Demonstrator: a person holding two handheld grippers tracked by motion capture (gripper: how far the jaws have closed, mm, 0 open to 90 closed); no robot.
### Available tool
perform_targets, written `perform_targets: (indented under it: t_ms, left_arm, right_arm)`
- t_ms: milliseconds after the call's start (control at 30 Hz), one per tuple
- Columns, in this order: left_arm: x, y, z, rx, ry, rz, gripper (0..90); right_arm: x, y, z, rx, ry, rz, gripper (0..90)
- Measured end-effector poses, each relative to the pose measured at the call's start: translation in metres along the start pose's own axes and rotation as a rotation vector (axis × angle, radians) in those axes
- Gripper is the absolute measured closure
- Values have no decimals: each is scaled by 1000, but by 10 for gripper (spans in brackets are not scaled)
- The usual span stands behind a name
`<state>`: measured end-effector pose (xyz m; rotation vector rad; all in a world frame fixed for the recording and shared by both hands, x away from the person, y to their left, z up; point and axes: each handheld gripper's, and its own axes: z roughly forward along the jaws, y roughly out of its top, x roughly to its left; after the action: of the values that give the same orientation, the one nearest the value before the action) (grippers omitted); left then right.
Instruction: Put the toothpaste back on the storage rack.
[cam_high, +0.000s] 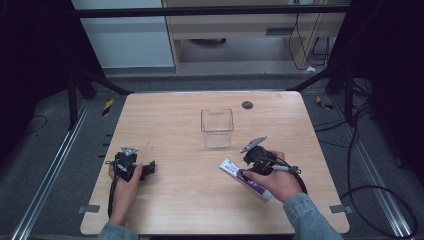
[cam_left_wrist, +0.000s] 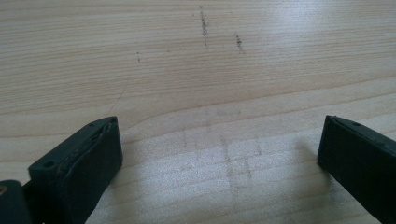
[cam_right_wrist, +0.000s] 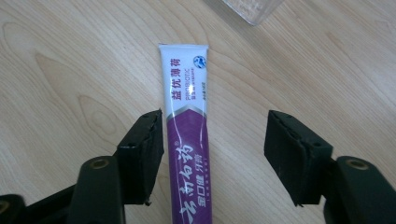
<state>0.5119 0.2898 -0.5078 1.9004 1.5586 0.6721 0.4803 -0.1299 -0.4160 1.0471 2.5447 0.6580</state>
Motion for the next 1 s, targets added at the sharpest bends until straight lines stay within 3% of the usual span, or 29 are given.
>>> perform_targets:
  t_ms: [467, 533, 1000]
  left_arm:
    - [1, 1, 1, 0, -5, 6, 0]
    - [1, 1, 1, 0, -6, 6, 0]
    - [1, 1, 1, 0, -6, 6, 0]
  right_arm:
    - [9, 11, 7, 62, 59, -37, 517]
    - [8, 11, 7, 72, 50, -48, 533]
    - [7, 11, 14, 118, 66, -42, 548]
